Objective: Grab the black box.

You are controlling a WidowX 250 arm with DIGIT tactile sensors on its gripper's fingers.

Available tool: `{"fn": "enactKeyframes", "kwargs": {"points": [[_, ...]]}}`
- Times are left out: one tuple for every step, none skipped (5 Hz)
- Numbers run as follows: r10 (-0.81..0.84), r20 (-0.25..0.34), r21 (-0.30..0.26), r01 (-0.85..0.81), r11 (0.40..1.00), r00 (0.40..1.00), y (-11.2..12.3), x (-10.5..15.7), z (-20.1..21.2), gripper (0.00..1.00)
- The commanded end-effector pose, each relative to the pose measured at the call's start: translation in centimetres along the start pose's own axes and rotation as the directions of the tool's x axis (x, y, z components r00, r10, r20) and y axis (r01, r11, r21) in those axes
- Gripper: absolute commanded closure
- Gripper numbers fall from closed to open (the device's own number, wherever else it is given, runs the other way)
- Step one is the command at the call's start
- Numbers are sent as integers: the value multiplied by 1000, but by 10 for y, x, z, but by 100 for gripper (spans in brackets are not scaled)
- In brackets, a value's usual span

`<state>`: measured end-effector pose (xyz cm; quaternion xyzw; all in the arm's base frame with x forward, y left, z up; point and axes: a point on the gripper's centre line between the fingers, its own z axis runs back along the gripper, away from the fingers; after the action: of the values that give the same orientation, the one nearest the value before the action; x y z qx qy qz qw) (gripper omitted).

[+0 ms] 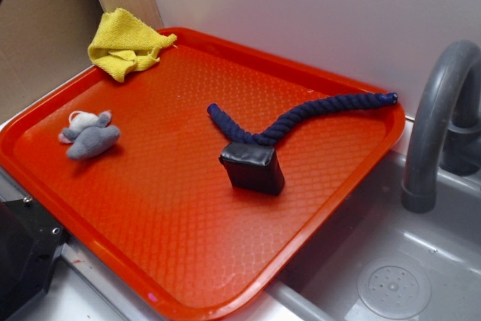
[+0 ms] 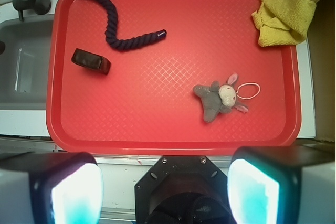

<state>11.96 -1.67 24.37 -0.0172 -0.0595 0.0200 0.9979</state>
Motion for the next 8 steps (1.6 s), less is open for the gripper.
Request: {"fn": "enactKeyframes", "kwargs": {"points": [[0, 0, 0, 0, 1000, 1000, 0, 0, 0, 0], [-248, 70, -9, 249, 968, 966, 0, 44, -56, 0], [-471, 132, -41, 480, 876, 872, -29, 88, -105, 0], [-652, 220, 19, 665, 746, 725, -64, 95, -126, 0], [-770, 238, -26, 797, 604, 591, -93, 76, -136, 0], [-817, 239, 8, 841, 542, 524, -106, 58, -148, 0], [-839, 225, 68, 851, 521, 495, -113, 70, -166, 0], [-872, 195, 74, 879, 470, 450, -125, 82, -191, 0]]}}
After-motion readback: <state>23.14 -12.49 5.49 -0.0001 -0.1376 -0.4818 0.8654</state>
